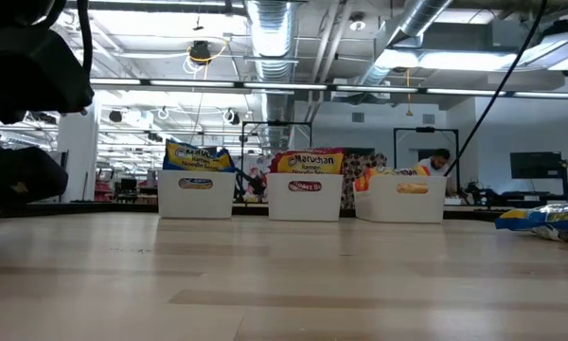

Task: Sort Maruchan noodles
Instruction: Put the orange noodle pack into the right white bin

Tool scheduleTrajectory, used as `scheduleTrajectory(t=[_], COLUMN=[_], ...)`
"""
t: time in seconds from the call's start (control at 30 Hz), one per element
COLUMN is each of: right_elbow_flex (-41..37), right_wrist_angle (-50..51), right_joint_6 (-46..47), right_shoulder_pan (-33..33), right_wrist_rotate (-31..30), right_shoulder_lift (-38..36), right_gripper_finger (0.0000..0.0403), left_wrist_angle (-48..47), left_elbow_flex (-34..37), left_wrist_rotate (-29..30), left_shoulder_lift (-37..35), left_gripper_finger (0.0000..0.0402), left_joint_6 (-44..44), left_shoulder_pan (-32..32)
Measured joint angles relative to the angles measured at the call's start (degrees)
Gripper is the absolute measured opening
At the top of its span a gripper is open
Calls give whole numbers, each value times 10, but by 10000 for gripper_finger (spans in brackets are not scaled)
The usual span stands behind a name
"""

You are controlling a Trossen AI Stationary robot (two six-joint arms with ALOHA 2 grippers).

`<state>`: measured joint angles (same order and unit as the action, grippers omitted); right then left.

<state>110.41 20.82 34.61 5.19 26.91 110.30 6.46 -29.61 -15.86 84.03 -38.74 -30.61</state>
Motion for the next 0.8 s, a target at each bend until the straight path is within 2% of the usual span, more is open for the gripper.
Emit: scheduleTrajectory(t=[0.1,0.2,0.47,0.53,0.67,0.8], right_elbow_flex=[0,0,0,0,0,0], right_wrist_angle=[1,3,7,7,0,-5], right_joint_6=[0,0,8,13,14,14], right_shoulder_pan=[0,0,1,0,0,-1], right_wrist_rotate=[0,0,0,1,0,1], right_shoulder_lift=[0,0,0,0,0,-10], right_gripper_finger=[240,240,240,240,240,240], left_wrist_angle=[1,1,10,10,9,-3], left_elbow_flex=[0,0,0,0,0,0], left_wrist_rotate=[0,3,11,6,2,25], left_shoulder_lift=[3,3,3,3,-7,-48], left_gripper_finger=[210,182,36,11,2,0], left_joint_6=[0,1,7,5,-7,0], left_shoulder_pan=[0,-2,-9,-8,-8,-5])
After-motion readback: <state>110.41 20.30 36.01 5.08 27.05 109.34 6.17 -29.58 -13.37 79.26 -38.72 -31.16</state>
